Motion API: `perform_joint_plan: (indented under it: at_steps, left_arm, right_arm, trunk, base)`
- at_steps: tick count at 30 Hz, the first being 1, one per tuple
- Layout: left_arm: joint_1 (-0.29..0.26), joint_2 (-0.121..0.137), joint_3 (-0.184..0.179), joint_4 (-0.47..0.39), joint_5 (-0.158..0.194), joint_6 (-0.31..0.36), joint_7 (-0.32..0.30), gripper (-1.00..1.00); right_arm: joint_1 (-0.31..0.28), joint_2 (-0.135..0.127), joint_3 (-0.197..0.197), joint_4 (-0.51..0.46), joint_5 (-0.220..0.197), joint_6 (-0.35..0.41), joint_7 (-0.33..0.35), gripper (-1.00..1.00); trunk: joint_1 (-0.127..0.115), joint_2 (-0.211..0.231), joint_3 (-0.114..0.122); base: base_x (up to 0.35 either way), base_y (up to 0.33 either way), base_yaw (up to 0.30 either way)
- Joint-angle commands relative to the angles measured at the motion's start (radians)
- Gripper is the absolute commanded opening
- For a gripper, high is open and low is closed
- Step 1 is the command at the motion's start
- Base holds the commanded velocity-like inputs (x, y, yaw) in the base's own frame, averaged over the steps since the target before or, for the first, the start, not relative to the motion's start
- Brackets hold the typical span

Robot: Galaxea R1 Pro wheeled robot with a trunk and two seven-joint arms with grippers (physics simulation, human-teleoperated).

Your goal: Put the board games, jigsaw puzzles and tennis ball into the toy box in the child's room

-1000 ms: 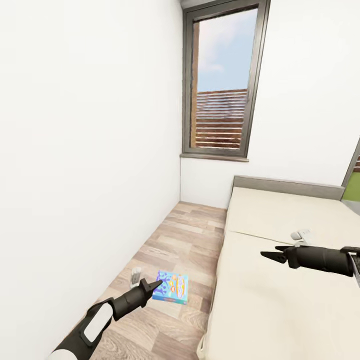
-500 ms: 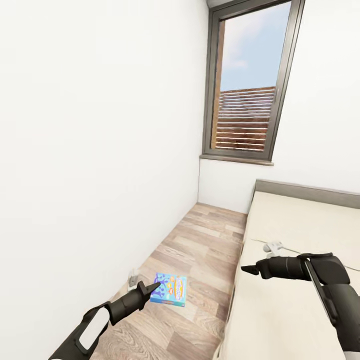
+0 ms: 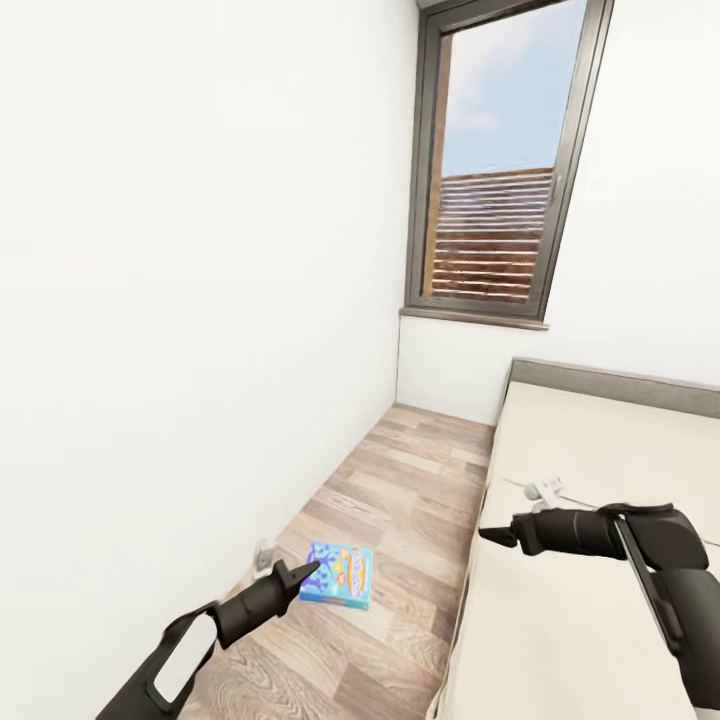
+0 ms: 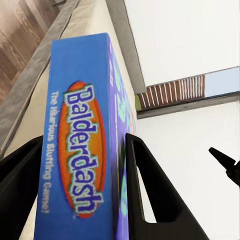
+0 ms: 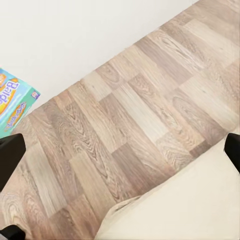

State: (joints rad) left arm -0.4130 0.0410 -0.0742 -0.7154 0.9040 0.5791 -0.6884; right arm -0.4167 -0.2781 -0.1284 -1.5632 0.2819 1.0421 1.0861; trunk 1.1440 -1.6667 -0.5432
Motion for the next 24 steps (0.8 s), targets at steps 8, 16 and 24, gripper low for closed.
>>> perform_joint_plan:
  at_steps: [8,16,24]
  left_arm:
    - [0.049,0.028,0.0,-0.103,0.021,0.016,0.004,-1.0]
    - [0.08,0.026,-0.004,-0.245,0.024,0.042,0.07,-1.0]
    - [0.206,0.03,-0.002,-0.607,0.168,0.12,0.484,-1.0]
  right_arm:
    - [0.002,0.002,-0.003,-0.046,0.017,0.005,0.015,1.0]
    - [0.009,0.006,-0.002,-0.05,0.02,0.005,0.015,1.0]
    - [0.014,0.007,-0.006,-0.051,0.019,0.005,0.017,1.0]
  trunk:
    - [-0.031,0.056,0.023]
    - [-0.062,0.112,0.048]
    - [-0.092,0.168,0.072]
  base:
    - [0.0,0.0,0.079]
    - [0.0,0.0,0.275]
    - [0.0,0.0,0.282]
